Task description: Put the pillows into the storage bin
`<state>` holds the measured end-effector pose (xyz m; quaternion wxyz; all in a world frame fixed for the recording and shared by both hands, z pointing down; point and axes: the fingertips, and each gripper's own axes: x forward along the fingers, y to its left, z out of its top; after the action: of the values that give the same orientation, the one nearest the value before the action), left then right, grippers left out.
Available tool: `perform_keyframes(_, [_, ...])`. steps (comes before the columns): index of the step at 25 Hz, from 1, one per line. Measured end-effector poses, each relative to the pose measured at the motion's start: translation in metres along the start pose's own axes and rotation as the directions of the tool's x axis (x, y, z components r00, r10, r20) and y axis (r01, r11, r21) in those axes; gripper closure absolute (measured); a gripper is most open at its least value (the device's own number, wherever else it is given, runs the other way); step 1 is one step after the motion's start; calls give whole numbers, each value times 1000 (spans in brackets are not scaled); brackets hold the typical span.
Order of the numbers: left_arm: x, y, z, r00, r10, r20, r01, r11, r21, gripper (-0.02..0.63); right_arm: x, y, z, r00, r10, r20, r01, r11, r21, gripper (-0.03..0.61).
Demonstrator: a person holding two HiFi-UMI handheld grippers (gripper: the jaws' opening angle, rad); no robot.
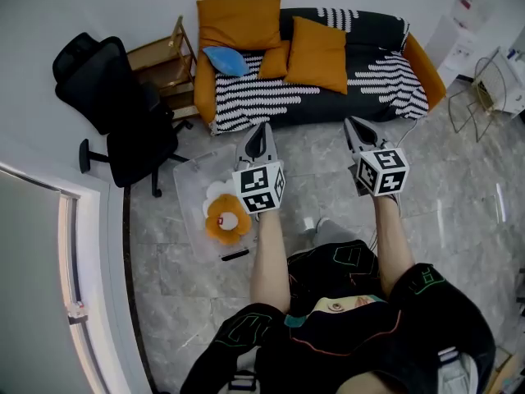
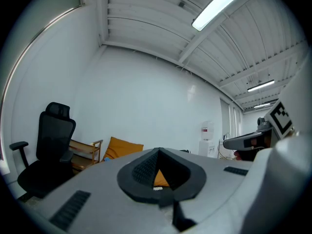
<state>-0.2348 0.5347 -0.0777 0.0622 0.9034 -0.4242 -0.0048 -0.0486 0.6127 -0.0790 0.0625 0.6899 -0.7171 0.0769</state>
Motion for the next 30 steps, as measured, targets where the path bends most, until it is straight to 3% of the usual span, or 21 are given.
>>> perform_keyframes(4, [7,7,-2,1000,7,5,-7,1000,-7,617,14,-4,-2,1000,11,-9,-11,1000,6,577])
perform_keyframes(14, [56,63,-10,990,137,-40,-138,990,-17,617,99,-13,3,996,86,2,-86,995,46,577])
perform_keyframes(24, [157,107,-35,973,197,-116,-206,977,-64,617,218,-57,1,988,142,-64,-138,988,71,577])
perform_keyframes(30, [231,109,-35,971,181,-157,-187,982,-28,617,276,-108,16,991,125,-44,-119,985,128,577])
